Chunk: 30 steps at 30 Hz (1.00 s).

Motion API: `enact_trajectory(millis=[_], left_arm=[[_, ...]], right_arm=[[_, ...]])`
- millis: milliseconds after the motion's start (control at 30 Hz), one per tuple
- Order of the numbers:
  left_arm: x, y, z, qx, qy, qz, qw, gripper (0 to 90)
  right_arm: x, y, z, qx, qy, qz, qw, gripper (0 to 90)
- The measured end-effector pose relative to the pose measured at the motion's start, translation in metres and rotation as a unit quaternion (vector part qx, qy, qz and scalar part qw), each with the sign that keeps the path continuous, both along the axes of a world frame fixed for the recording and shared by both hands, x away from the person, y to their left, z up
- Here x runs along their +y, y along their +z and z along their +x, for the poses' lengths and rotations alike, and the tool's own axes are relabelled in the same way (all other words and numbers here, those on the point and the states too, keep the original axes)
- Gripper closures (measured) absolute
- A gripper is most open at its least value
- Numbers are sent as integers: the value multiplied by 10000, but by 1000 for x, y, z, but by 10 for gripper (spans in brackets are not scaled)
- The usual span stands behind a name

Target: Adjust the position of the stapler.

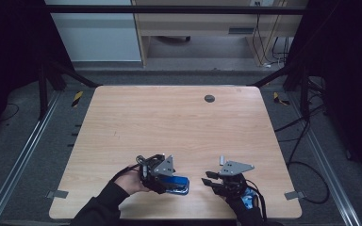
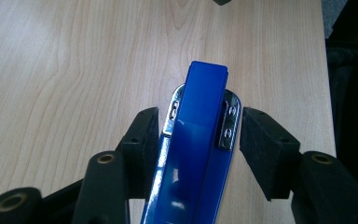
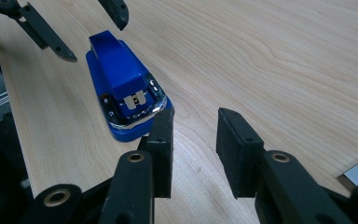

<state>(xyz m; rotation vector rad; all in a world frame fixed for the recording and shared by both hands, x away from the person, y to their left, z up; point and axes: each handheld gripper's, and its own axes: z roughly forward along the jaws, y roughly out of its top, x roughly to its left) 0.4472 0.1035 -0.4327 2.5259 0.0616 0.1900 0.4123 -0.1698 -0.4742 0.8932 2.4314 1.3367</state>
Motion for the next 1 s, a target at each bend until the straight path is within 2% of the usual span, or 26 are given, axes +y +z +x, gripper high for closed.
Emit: enact_trajectory(millis=[33, 133, 367, 433, 567, 1000], left_arm=[[-1, 0, 1, -4, -24, 95, 10000, 471], [-4, -3, 2, 32, -45, 87, 9999, 470], [-11, -8, 7, 115, -147, 286, 9994, 480], [-12, -10, 8, 143, -154, 268, 9994, 490], [-14, -12, 9, 183, -190, 367, 9990, 519], [-20, -18, 14, 242, -250, 489, 9982, 579]], right_arm=[[0, 0, 0, 6, -1, -15, 10000, 673], [0, 0, 0, 12, 14, -17, 10000, 684], [1, 0, 0, 104, 34, 9, 9999, 753], [1, 0, 0, 137, 47, 25, 9999, 773], [2, 0, 0, 170, 77, 8, 9998, 801], [4, -1, 0, 186, 166, -45, 9997, 832]])
